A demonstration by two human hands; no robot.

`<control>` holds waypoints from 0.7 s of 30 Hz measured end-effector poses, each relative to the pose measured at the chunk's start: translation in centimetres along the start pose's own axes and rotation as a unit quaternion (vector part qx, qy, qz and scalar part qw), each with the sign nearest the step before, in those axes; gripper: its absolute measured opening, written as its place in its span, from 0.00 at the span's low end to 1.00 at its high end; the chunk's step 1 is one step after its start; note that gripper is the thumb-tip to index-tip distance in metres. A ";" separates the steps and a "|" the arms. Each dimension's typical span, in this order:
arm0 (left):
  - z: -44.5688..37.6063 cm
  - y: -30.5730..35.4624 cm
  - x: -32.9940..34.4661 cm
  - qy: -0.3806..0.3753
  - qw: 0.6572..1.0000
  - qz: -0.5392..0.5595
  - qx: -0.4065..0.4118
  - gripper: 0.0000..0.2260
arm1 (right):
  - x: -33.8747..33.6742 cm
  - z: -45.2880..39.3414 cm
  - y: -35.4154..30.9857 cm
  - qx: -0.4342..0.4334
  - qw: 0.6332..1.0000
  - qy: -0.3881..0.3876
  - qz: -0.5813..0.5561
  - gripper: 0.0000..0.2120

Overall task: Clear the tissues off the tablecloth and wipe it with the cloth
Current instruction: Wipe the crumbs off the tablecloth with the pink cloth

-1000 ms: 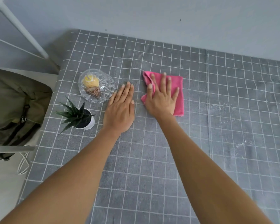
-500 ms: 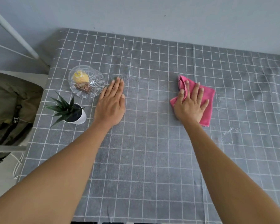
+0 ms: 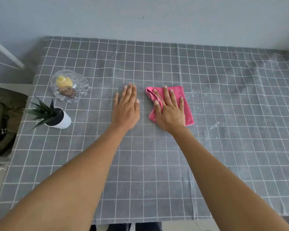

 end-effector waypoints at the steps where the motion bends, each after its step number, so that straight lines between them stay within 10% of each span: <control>1: -0.1 1.3 0.7 -0.001 1.000 -0.004 0.003 0.23 | 0.0 0.0 0.1 -0.003 1.000 0.003 -0.001 0.23; 15: 0.3 2.2 2.2 0.024 0.999 -0.040 -0.007 0.24 | -4.1 -0.3 13.3 0.138 0.989 0.050 -0.029 0.21; 21: 0.4 2.4 2.1 0.033 0.998 -0.049 -0.007 0.24 | -2.4 0.3 8.9 0.165 0.985 0.031 -0.045 0.25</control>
Point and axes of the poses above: each hand's wrist, its own z-axis away from the middle knuckle, its own x-axis out of the palm, y = z × x, the point moved 9 cm from there along -z, towards the middle knuckle, and after that the axes turned 2 degrees about -y, right-handed, at the moved point
